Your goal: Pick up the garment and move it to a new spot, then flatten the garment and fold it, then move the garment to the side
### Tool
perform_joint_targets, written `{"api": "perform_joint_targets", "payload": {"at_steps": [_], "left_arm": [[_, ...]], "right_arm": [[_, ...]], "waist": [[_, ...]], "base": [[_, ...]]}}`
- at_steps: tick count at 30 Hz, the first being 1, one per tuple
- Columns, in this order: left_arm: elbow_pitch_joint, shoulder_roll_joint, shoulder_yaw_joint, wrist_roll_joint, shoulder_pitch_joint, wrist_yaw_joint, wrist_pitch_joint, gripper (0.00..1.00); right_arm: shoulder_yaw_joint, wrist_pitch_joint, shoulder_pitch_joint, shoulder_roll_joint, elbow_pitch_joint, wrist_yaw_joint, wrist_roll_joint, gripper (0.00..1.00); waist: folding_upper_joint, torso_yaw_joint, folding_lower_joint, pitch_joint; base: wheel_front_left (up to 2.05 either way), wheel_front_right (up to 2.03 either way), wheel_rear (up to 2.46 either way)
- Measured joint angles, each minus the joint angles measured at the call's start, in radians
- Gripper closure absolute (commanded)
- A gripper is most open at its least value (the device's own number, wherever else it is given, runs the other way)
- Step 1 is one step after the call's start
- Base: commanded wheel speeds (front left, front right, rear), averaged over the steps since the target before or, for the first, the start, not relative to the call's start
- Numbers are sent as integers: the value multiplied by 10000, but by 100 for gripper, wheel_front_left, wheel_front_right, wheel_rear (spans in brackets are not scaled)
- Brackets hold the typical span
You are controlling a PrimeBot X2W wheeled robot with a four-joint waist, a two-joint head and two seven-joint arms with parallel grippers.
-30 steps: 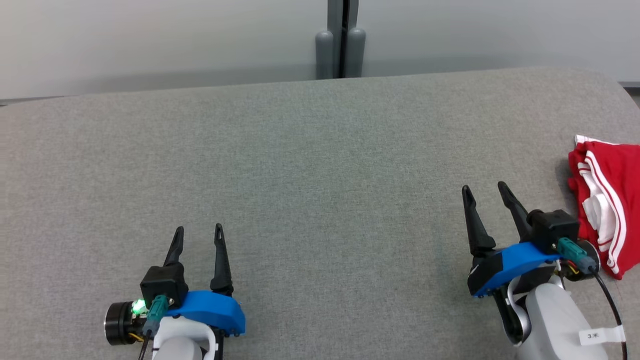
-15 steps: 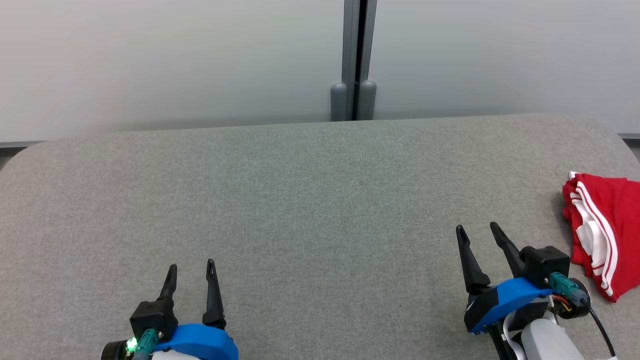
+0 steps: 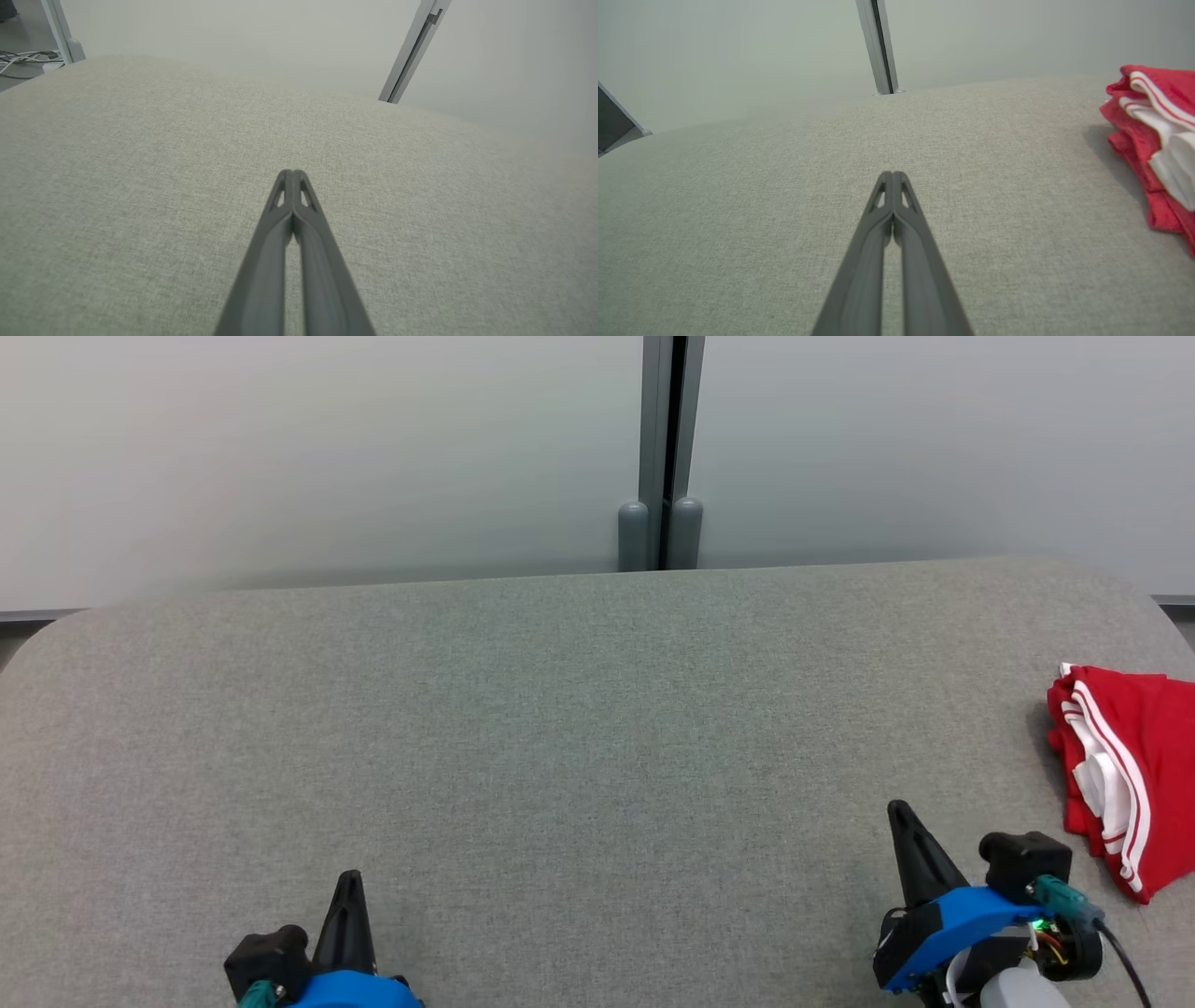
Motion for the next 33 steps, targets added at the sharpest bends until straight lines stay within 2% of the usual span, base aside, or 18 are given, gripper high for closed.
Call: {"api": "perform_joint_targets", "payload": {"at_steps": [15,33], "left_arm": [[-393,-2,493,-2560,-20,-364,688,100],[-798,-2,965,-5112,-203,-725,1375,100]], "right_arm": [[-215,629,174,0,-767,0,2832,100],[-476,1304,449,0,-1486,0,5580,100]], "waist": [[1,18,0,-26],[1,37,0,-58]], "base": [[0,0,0],[0,0,0]]}}
